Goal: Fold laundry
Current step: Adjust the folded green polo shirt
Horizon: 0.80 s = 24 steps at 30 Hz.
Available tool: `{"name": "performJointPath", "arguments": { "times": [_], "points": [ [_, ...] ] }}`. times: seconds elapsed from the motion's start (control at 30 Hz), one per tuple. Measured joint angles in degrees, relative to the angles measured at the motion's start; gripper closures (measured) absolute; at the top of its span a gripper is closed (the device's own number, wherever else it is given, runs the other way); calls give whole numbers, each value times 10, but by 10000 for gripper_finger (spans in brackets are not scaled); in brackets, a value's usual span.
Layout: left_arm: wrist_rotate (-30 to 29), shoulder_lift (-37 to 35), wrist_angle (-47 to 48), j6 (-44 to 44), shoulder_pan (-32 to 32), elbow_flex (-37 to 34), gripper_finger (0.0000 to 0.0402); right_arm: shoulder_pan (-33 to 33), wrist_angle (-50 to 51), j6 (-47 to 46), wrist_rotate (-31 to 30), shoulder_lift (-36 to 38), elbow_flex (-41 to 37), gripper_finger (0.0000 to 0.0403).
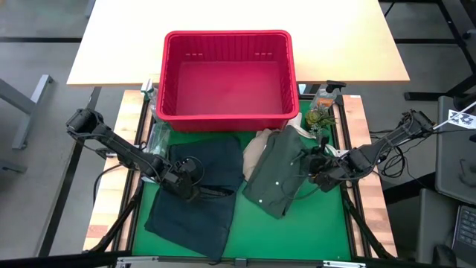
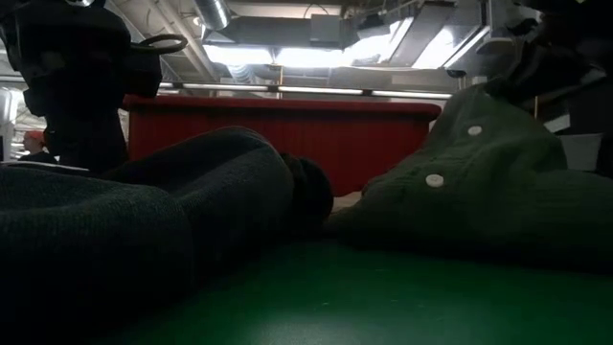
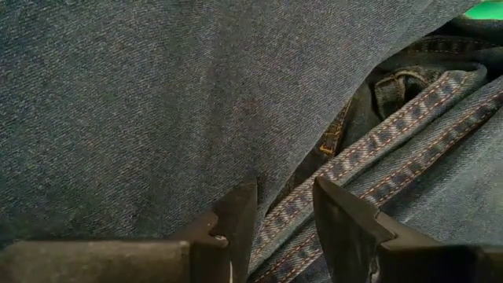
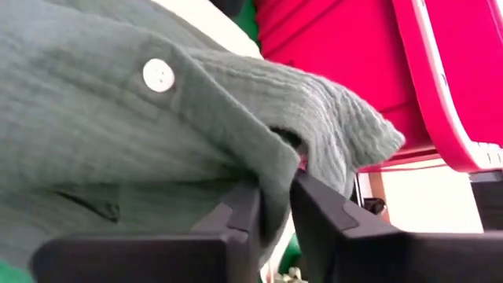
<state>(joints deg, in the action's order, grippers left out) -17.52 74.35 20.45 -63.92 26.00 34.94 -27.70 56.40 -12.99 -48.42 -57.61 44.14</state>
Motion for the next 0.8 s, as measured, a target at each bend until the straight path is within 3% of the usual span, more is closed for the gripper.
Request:
{"name": "performJointPath", "arguments": {
  "times": [0.37, 0.63, 0.8],
  "points": [
    [0, 0, 0, 0, 0, 0, 280, 0, 84, -18, -17, 0, 0, 245],
    [0, 0, 0, 0, 0, 0, 280, 0, 154, -25, -16, 0, 18, 237],
    [0, 0, -2, 0, 0, 0, 280, 0, 251, -61, 27, 1, 50, 237]
  ]
}}
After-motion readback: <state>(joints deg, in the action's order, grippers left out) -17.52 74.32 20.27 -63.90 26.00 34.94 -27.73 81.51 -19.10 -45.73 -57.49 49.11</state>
